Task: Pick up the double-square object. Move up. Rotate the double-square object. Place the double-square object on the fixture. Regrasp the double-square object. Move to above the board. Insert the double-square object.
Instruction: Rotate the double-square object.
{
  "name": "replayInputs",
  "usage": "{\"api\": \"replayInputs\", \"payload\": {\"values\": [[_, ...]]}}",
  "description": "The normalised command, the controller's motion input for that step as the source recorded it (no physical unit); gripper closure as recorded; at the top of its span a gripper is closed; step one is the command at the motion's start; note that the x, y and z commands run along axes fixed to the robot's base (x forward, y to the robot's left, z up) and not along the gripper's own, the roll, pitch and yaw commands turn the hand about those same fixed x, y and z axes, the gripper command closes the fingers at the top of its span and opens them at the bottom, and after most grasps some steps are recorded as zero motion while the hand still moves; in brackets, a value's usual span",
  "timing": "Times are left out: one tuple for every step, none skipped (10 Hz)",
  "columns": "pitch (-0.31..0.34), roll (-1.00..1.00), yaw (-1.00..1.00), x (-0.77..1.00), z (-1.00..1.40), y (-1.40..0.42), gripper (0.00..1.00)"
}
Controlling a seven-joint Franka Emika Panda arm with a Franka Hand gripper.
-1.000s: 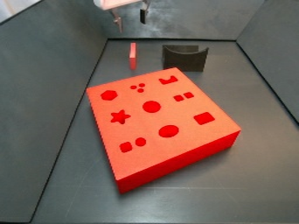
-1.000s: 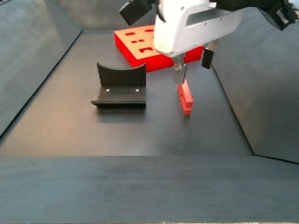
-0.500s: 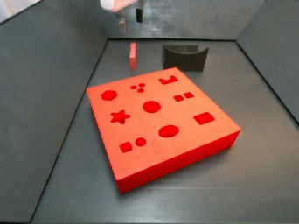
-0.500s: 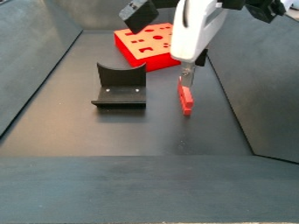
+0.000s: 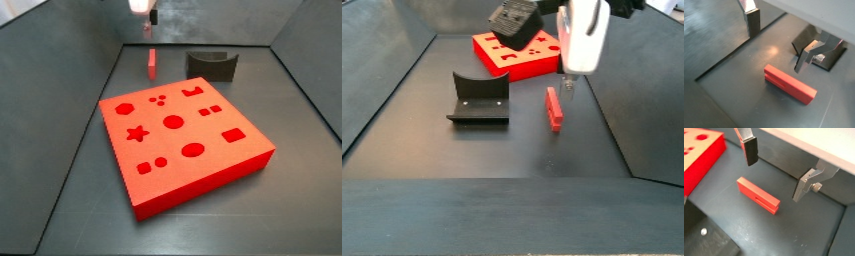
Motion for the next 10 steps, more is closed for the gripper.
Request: {"api": "replayInputs", "payload": {"values": [[-0.008,0.0,1.0,0.04,-0.04,0.0,0.0],[-0.008,0.0,1.0,0.04,-0.04,0.0,0.0],[-0.008,0.0,1.0,0.04,-0.04,0.0,0.0],[-0.009,0.0,1.0,0.04,-0.04,0.0,0.0],[-0.009,0.0,1.0,0.04,-0.04,0.0,0.0],[-0.01,0.0,1.0,0.04,-0.04,0.0,0.0],[-0.01,0.0,1.0,0.04,-0.04,0.0,0.0],[-0.011,0.0,1.0,0.04,-0.04,0.0,0.0],[-0.012,0.0,1.0,0.04,-0.04,0.0,0.0],[-0.013,0.0,1.0,0.04,-0.04,0.0,0.0]]}}
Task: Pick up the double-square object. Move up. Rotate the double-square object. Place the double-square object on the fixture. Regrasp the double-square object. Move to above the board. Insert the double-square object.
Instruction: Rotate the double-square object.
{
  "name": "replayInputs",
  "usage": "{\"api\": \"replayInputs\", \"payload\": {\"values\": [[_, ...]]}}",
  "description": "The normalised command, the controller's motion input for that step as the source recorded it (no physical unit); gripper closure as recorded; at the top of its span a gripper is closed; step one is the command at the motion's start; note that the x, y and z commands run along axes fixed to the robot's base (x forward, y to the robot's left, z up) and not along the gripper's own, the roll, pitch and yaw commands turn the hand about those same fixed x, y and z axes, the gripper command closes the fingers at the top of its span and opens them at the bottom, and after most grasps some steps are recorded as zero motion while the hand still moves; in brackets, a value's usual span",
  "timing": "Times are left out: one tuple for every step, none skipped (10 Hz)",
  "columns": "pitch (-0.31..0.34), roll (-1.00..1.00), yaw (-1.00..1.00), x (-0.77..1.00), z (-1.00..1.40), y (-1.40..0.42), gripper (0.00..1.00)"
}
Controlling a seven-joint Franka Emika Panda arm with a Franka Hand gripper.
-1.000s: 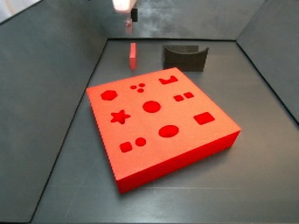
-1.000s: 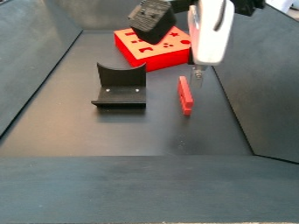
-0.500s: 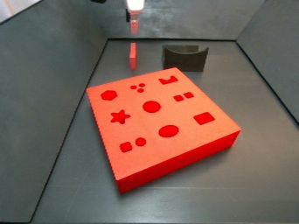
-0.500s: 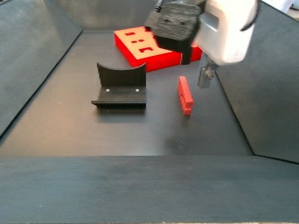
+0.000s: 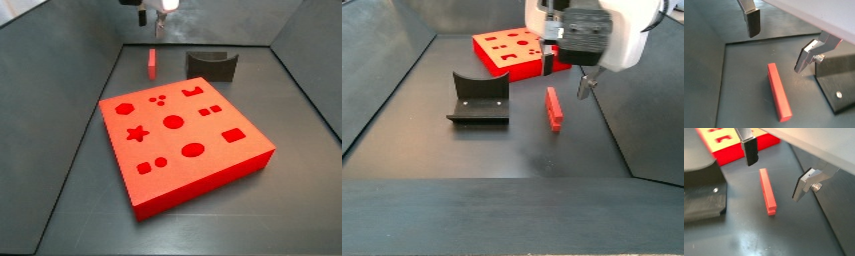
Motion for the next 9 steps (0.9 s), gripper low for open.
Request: {"api": "replayInputs", "payload": {"values": [[-0.014,0.0,1.0,0.04,-0.04,0.0,0.0],[-0.014,0.0,1.0,0.04,-0.04,0.0,0.0],[-0.016,0.0,1.0,0.04,-0.04,0.0,0.0],[-0.017,0.0,1.0,0.04,-0.04,0.0,0.0],[-0.019,0.0,1.0,0.04,-0.04,0.0,0.0],[-0.021,0.0,1.0,0.04,-0.04,0.0,0.0],[-0.024,0.0,1.0,0.04,-0.04,0.0,0.0],[-0.026,0.01,1.0,0.04,-0.04,0.0,0.0],[-0.031,0.01,1.0,0.04,-0.04,0.0,0.0]]}}
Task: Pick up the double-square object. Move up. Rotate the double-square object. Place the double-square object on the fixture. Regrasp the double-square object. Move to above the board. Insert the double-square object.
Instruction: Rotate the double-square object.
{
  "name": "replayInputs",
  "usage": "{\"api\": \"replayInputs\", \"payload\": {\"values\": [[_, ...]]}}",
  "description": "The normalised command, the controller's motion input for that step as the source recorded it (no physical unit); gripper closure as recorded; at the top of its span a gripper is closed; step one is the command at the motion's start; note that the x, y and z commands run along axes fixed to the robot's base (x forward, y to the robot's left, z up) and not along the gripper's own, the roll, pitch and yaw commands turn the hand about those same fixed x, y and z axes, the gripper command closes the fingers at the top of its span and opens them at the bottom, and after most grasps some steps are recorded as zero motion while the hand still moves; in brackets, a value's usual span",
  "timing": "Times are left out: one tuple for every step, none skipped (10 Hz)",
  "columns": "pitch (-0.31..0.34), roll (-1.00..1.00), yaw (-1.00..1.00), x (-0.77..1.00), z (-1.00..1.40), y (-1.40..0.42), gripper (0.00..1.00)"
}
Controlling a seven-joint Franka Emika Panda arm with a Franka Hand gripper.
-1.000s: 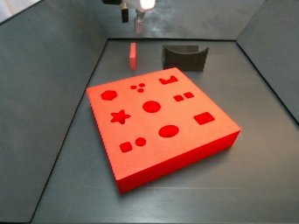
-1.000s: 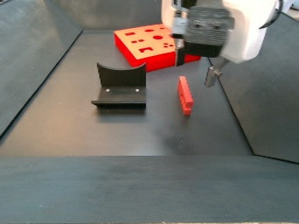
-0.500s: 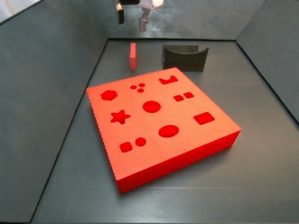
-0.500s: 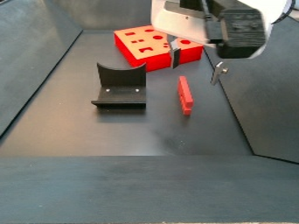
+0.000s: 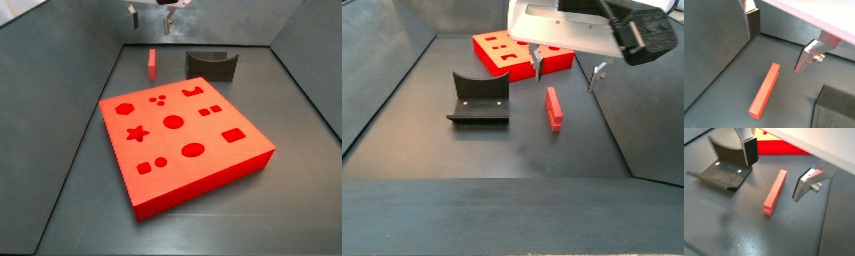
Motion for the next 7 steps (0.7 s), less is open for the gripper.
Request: {"api": "replayInputs", "payload": {"values": [[-0.039,0.01,1.0,0.04,-0.04,0.0,0.0],[-0.048,0.01,1.0,0.04,-0.04,0.0,0.0],[-0.051,0.01,0.89,0.04,-0.04,0.0,0.0],[-0.05,0.01,0.55,0.04,-0.04,0.0,0.0],[-0.049,0.01,0.36,0.04,-0.04,0.0,0.0],[0.0,0.0,0.0,0.0,-1.0,0.0,0.0],[-0.002,0.0,-0.05,0.0,-1.0,0.0,0.0]]}}
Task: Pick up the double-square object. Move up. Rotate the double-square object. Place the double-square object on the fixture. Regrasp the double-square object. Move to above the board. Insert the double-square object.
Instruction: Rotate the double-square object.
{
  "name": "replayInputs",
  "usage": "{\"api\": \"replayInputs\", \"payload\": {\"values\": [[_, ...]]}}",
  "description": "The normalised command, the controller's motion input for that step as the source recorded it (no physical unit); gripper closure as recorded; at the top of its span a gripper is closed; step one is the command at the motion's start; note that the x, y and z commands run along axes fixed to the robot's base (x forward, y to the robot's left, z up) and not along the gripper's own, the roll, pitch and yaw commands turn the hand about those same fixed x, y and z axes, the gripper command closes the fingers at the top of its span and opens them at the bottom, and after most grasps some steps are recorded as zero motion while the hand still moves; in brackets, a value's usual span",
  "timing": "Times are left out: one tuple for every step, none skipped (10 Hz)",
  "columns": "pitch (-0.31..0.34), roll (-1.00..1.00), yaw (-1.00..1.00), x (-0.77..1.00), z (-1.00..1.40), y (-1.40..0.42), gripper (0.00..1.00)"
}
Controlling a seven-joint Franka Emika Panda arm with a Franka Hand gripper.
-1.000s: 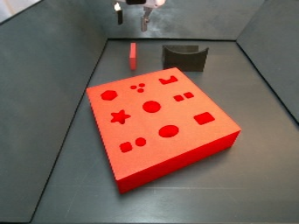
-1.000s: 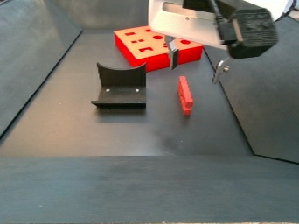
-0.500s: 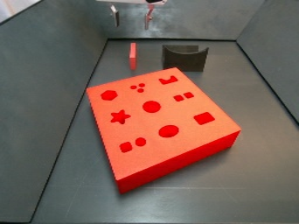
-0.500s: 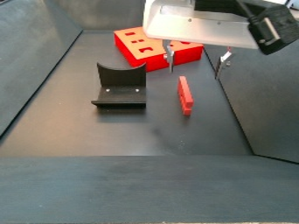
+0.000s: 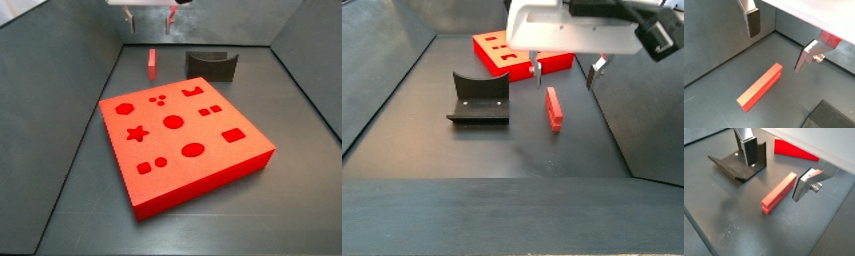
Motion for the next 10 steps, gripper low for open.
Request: {"api": "replayInputs", "payload": {"values": [[-0.029,0.0,-0.05,0.02,-1.0,0.0,0.0],[-0.032,0.0,-0.05,0.02,-1.0,0.0,0.0],[-0.034,-0.01,-0.03,0.03,-1.0,0.01,0.0],[-0.034,-0.01,-0.03,0.03,-1.0,0.01,0.0],[-0.03,-0.02,-0.02,0.05,-1.0,0.01,0.0],[-0.029,-0.03,-0.02,0.05,-0.91,0.01,0.0],[-0.034,-0.03,-0.01,0.04,-0.74,0.01,0.0],[-0.036,-0.04,0.0,0.05,-0.61,0.01,0.0],[-0.036,-0.04,0.0,0.04,-0.49,0.01,0.0],[-0.041,-0.05,0.01,0.04,-0.38,0.01,0.0]]}}
